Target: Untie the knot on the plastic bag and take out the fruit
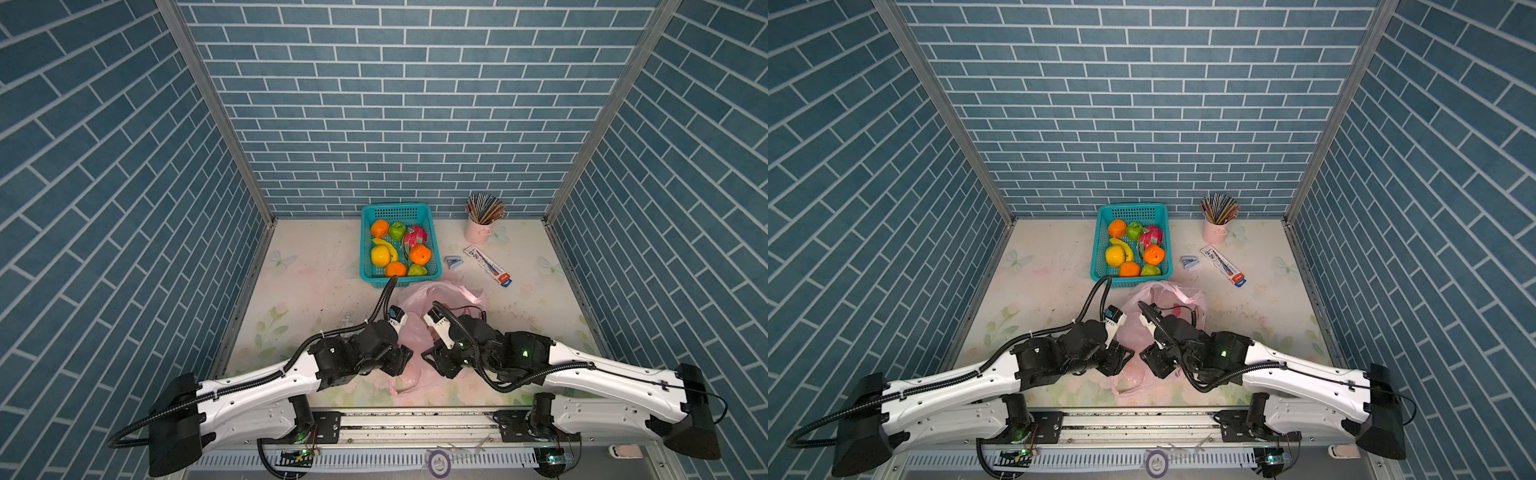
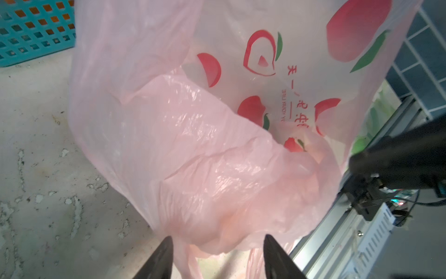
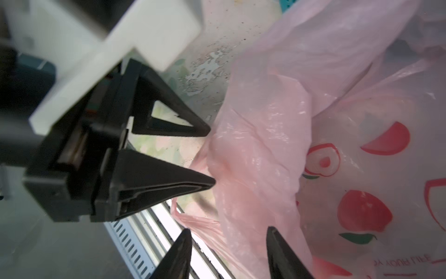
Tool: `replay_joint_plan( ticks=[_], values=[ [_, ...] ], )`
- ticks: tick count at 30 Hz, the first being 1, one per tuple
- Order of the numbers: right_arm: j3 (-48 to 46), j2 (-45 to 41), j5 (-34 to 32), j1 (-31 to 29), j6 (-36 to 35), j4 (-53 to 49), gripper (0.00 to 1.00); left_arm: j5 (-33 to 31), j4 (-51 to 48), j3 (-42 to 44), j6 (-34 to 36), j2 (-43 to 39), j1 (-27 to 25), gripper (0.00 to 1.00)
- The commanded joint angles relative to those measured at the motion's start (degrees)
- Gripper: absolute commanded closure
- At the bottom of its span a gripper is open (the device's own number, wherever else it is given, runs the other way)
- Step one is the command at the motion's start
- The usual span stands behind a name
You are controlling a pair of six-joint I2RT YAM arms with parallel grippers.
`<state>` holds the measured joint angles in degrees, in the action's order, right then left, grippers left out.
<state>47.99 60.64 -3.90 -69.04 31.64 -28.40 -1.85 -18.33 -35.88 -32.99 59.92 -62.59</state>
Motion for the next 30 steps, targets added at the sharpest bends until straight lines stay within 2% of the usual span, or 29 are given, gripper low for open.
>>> replay_joint_plan(
  ticks=[1,5,9,14,21,30],
  values=[
    [-0.75,-0.77,-2.07,2.49,3.02,-0.83,0.50,-1.34,0.23,2.72,-2.23,0.06,-0.43,0.48],
    [-1.39,-0.54,-3.25,5.62,5.36,-0.89,0.50,-0.89,2.21,6.05,-4.59,0.35,-0.41,0.62],
    [-2.55,-0.22,-5.50,8.82,8.26,-0.40,0.50,-2.05,2.64,7.61,-6.54,2.57,-0.41,0.89],
    [-4.38,1.87,-2.97,11.01,8.00,3.70,0.49,-3.51,1.81,8.87,-6.89,5.60,0.23,0.99],
    [-5.16,8.30,0.21,11.61,8.30,8.56,0.50,-3.06,3.63,11.56,-6.46,7.05,2.74,1.00],
    [-5.61,15.30,8.65,11.56,5.07,17.14,0.52,-0.22,7.40,13.31,-0.04,9.31,8.15,1.00]
  ],
)
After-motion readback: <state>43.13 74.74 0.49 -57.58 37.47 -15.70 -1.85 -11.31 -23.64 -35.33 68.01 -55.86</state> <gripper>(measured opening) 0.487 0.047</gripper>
